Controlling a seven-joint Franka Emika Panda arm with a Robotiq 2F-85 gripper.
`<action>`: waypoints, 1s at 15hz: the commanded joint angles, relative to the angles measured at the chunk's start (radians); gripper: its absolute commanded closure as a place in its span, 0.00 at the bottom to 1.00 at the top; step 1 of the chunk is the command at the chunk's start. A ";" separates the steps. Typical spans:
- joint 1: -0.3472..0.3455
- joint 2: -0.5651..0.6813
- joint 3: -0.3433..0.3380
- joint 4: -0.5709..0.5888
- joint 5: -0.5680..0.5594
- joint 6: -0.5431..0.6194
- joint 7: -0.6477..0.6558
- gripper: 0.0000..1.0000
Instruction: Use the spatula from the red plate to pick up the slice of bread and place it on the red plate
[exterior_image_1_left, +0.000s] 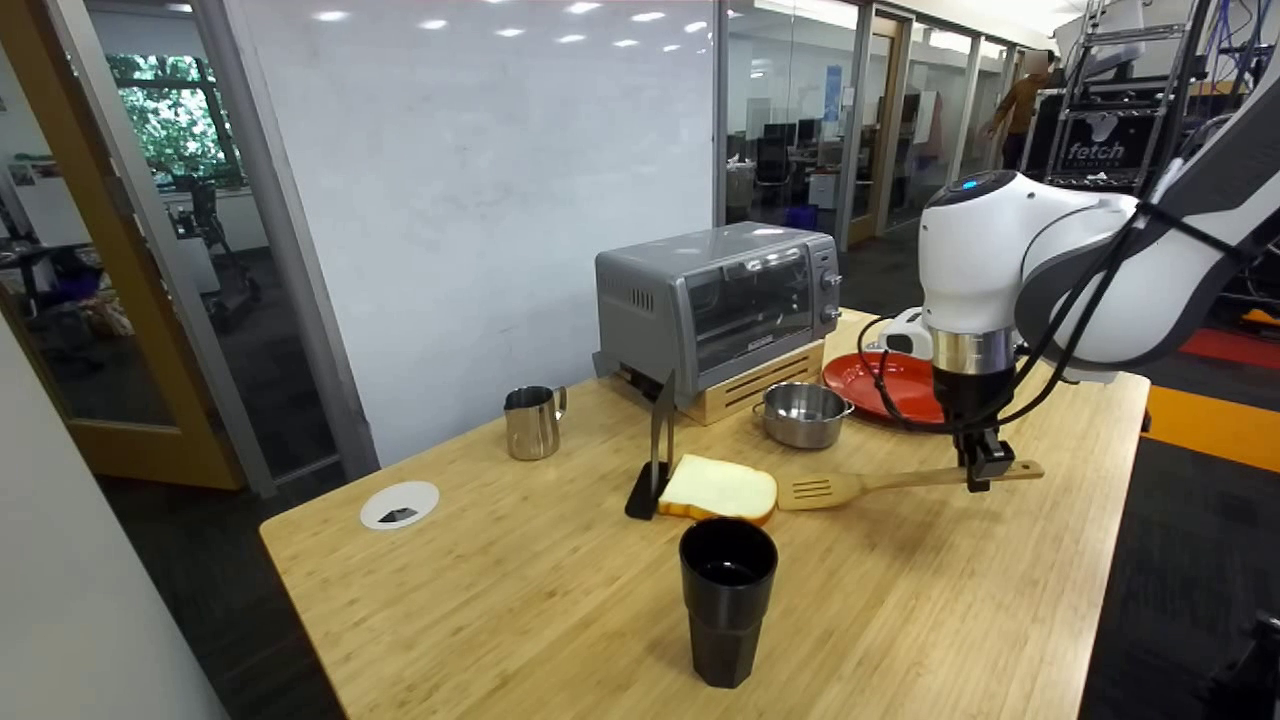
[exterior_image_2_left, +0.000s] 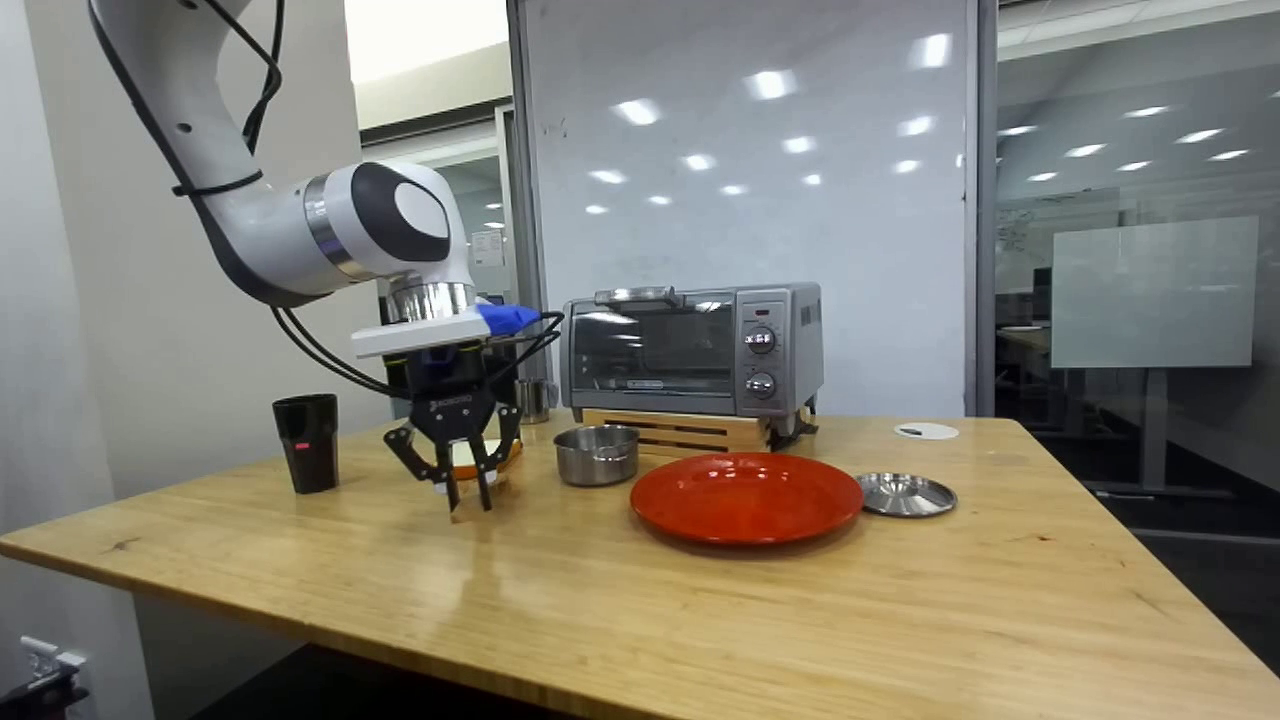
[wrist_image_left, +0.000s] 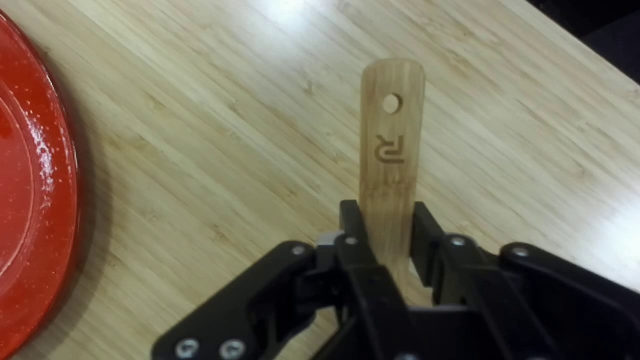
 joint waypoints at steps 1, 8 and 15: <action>-0.004 0.000 0.008 0.003 -0.001 -0.004 0.002 0.93; -0.006 0.000 0.007 0.001 -0.001 -0.001 0.001 0.93; 0.012 0.021 0.026 0.028 -0.012 -0.011 0.010 0.93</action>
